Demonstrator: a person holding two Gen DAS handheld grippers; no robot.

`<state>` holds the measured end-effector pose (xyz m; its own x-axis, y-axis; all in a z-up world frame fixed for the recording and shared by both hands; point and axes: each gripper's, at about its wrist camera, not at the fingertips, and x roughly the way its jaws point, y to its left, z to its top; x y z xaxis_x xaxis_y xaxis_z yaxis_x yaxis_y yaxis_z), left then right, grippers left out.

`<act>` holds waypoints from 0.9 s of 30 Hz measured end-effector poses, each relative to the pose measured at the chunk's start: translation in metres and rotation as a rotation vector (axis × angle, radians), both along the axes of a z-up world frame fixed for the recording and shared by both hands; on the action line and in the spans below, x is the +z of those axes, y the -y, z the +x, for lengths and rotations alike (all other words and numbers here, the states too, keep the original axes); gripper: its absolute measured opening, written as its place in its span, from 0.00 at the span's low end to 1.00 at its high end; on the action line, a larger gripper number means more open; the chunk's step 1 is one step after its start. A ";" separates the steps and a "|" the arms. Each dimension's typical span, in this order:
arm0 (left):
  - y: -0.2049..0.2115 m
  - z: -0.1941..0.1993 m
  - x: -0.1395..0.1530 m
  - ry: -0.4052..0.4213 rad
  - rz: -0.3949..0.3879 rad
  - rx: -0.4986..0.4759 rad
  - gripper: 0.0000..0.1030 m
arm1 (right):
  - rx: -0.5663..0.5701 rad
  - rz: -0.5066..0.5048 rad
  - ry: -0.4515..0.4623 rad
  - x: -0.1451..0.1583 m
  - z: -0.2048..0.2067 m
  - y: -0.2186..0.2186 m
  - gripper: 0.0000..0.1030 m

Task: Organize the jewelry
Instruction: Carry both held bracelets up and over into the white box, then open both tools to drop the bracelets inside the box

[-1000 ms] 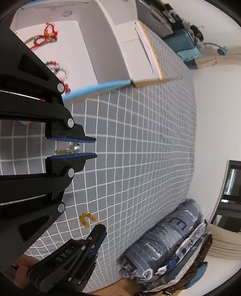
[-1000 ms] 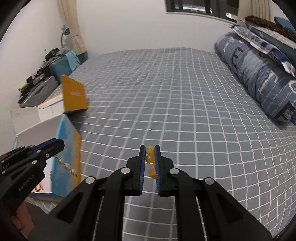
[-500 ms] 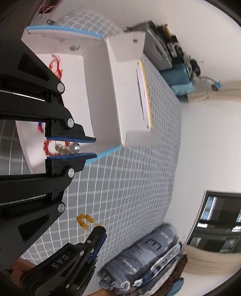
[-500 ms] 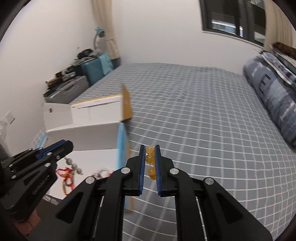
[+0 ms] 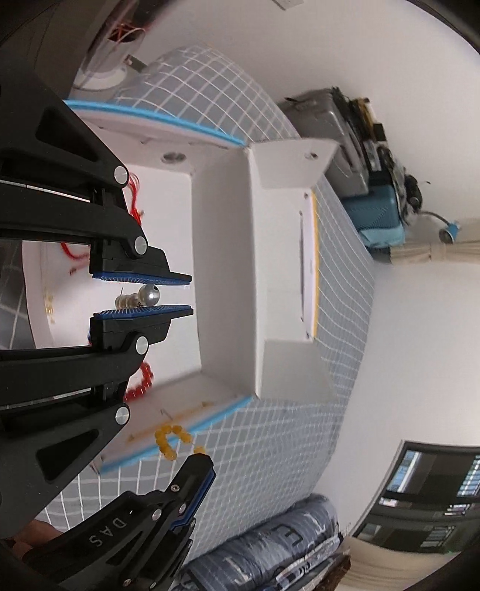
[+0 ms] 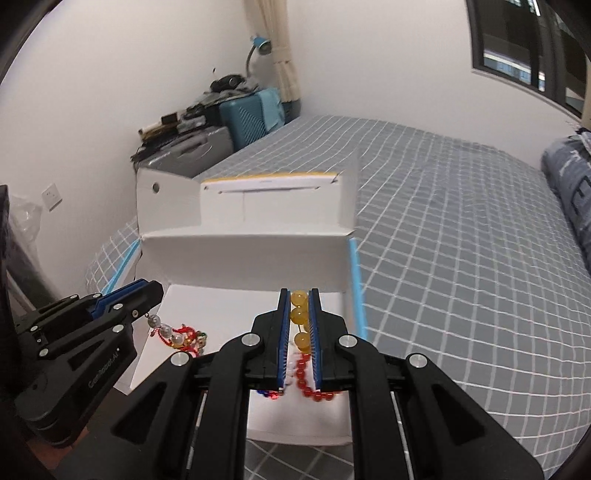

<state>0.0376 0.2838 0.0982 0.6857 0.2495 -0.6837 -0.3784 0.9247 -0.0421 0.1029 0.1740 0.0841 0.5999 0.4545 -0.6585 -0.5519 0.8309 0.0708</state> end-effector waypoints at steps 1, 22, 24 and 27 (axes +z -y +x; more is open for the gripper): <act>-0.003 -0.002 -0.003 -0.006 0.000 0.007 0.10 | 0.005 -0.006 -0.006 -0.005 0.001 -0.005 0.09; -0.052 0.009 -0.067 -0.147 -0.063 0.062 0.10 | 0.016 -0.121 -0.138 -0.080 0.022 -0.052 0.09; -0.053 0.010 -0.071 -0.156 -0.068 0.063 0.10 | 0.012 -0.127 -0.146 -0.084 0.024 -0.053 0.09; -0.056 0.013 -0.075 -0.171 -0.074 0.066 0.10 | 0.010 -0.135 -0.160 -0.089 0.026 -0.054 0.10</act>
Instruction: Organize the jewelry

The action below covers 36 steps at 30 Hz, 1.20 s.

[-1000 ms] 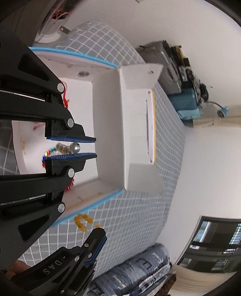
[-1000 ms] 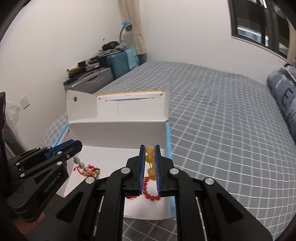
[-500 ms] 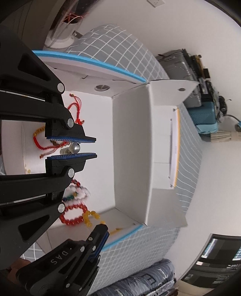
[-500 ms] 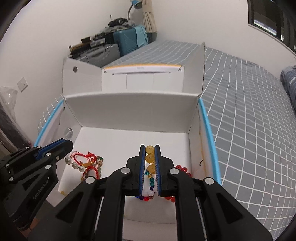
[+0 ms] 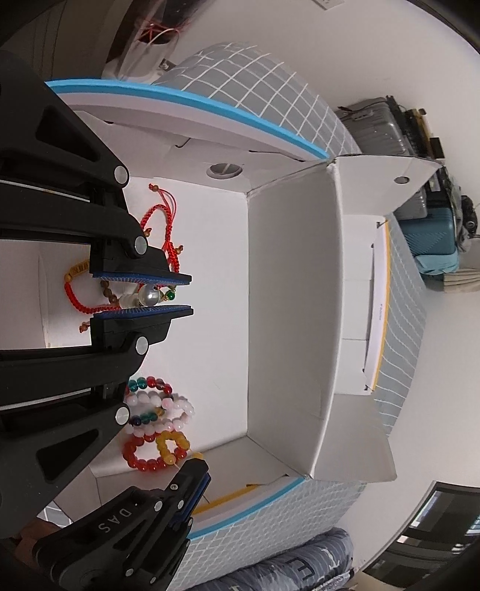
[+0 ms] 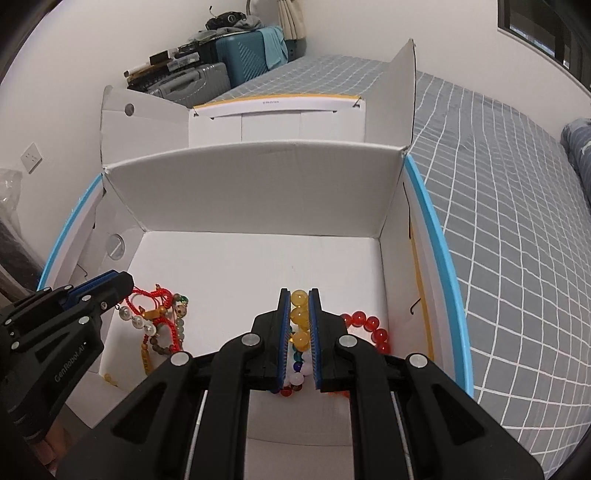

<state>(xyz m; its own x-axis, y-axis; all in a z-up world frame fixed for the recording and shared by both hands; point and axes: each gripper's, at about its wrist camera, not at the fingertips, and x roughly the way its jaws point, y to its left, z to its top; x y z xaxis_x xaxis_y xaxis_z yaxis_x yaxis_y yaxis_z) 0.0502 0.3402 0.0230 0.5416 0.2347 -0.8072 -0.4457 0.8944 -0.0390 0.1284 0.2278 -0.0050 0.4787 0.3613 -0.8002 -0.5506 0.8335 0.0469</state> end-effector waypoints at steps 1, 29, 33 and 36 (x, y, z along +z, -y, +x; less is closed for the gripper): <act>0.000 0.001 -0.001 -0.005 -0.002 -0.001 0.11 | -0.001 -0.001 -0.002 -0.001 0.000 0.000 0.11; 0.036 -0.122 0.042 0.241 0.062 0.011 0.94 | -0.115 0.148 0.247 0.050 -0.107 0.092 0.93; 0.046 -0.138 0.038 0.251 0.076 -0.004 0.94 | -0.118 0.146 0.240 0.041 -0.122 0.101 0.93; 0.051 -0.145 0.033 0.248 0.088 -0.009 0.94 | -0.119 0.134 0.244 0.036 -0.131 0.104 0.93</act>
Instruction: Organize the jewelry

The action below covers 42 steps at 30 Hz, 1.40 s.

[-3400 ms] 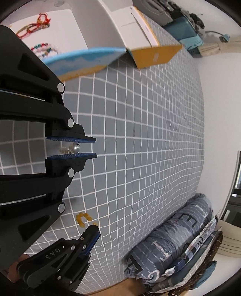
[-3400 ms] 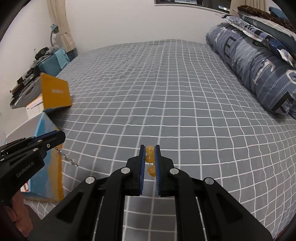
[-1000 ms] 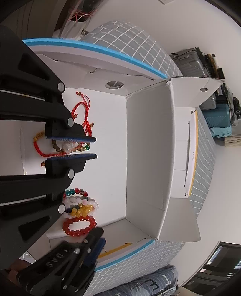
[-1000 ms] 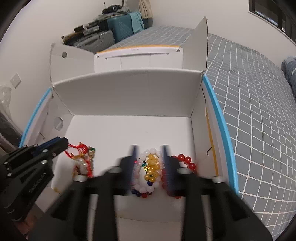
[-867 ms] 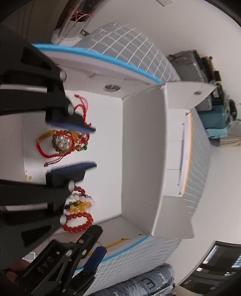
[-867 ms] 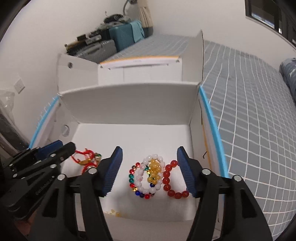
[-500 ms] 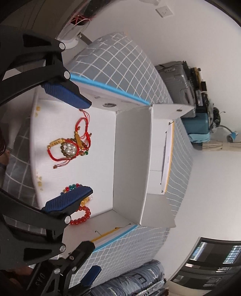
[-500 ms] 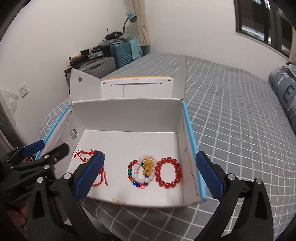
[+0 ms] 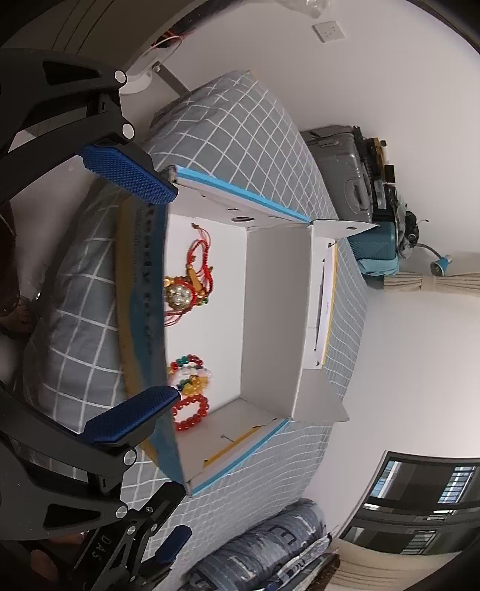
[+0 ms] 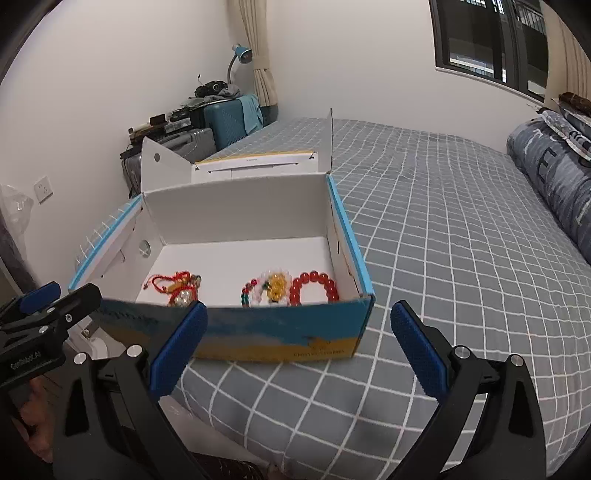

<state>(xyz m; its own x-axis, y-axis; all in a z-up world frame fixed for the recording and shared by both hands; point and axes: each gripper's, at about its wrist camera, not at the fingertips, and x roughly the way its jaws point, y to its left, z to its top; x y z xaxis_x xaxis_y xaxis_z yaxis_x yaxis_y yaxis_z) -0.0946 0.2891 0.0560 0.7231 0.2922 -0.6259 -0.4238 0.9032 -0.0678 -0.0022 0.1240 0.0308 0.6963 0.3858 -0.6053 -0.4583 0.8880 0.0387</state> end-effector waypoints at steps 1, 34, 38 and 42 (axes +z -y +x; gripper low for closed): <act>0.002 -0.001 -0.001 -0.003 0.009 -0.001 0.94 | 0.002 -0.004 0.002 -0.001 -0.002 0.000 0.93; 0.012 -0.001 -0.012 -0.017 0.037 0.005 0.94 | -0.004 -0.034 -0.001 -0.011 -0.006 -0.003 0.93; 0.013 0.000 -0.012 -0.016 0.035 0.001 0.94 | -0.004 -0.034 0.000 -0.012 -0.006 -0.003 0.93; 0.014 0.000 -0.011 -0.013 0.034 -0.004 0.94 | -0.005 -0.036 0.002 -0.012 -0.006 -0.002 0.93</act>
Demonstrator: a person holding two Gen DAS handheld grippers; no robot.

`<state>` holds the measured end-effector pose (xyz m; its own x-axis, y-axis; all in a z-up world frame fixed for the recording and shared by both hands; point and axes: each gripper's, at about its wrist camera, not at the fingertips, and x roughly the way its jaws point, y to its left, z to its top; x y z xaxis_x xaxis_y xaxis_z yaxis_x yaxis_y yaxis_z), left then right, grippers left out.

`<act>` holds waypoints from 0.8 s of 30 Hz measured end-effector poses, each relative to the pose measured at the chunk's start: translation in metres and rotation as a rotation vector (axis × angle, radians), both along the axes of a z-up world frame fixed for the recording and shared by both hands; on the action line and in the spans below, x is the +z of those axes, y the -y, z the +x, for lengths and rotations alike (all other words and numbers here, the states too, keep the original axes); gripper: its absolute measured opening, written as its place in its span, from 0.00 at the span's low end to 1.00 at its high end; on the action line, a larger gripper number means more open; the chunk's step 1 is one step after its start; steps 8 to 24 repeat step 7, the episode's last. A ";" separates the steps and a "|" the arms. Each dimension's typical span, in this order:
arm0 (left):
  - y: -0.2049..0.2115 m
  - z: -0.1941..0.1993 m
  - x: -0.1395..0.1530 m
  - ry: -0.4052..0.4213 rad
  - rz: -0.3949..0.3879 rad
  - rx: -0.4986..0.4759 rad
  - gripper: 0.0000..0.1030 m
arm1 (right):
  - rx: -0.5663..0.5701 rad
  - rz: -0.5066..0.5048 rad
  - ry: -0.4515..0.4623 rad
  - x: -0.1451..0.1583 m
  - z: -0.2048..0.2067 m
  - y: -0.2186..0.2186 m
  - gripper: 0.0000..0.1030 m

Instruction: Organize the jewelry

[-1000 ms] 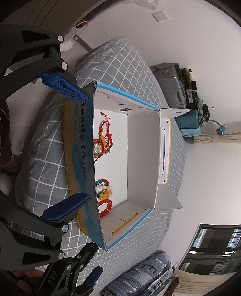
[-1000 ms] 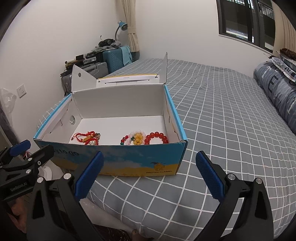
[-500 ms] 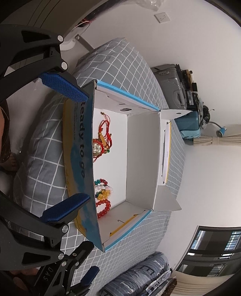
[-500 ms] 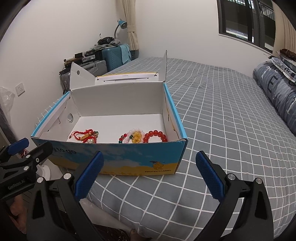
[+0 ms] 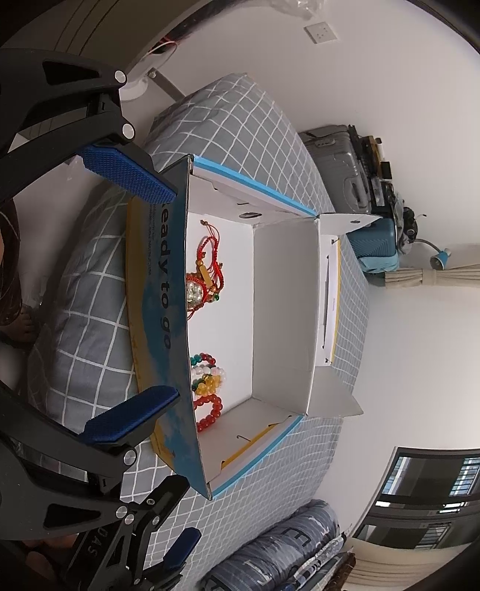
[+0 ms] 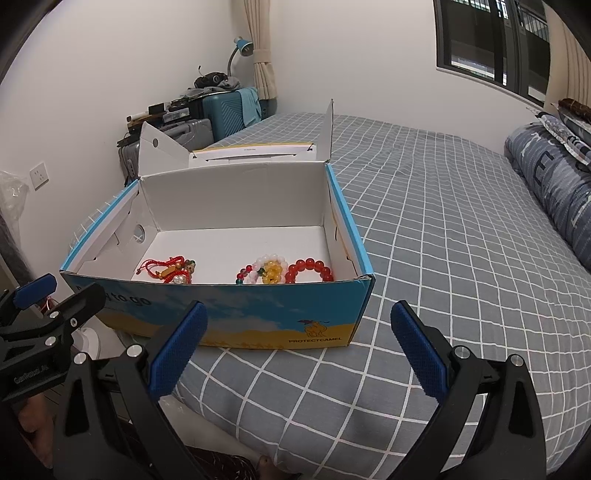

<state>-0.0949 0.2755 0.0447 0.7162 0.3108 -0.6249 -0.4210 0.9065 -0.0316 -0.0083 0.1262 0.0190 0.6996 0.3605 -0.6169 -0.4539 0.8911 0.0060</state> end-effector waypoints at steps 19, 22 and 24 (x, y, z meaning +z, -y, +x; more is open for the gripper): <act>-0.001 0.001 -0.002 -0.001 -0.011 0.000 0.94 | -0.003 0.002 0.002 0.000 -0.001 0.003 0.93; -0.001 0.001 -0.002 -0.001 -0.011 0.000 0.94 | -0.003 0.002 0.002 0.000 -0.001 0.003 0.93; -0.001 0.001 -0.002 -0.001 -0.011 0.000 0.94 | -0.003 0.002 0.002 0.000 -0.001 0.003 0.93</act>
